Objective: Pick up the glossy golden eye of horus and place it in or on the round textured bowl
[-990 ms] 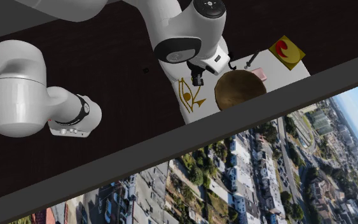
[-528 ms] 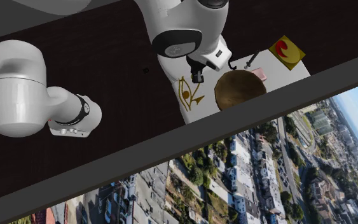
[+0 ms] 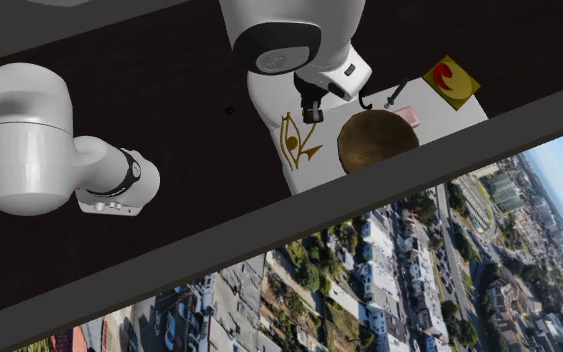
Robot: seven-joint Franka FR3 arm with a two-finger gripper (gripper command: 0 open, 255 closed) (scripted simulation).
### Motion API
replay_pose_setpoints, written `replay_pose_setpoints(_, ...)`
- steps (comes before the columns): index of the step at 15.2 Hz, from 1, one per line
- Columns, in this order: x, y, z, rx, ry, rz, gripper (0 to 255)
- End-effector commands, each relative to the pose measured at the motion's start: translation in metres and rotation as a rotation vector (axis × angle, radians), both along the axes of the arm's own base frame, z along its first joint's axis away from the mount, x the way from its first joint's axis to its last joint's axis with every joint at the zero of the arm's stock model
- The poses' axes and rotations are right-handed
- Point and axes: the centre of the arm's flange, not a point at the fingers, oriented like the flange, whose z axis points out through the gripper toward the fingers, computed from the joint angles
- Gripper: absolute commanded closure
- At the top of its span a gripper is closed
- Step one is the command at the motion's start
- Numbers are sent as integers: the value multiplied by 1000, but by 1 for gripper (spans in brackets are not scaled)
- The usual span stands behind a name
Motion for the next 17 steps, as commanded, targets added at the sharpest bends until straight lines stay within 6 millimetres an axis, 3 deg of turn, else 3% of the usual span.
replay_pose_setpoints(1,0,1,11,0,0,0,255)
replay_pose_setpoints(17,0,1,96,0,0,0,255)
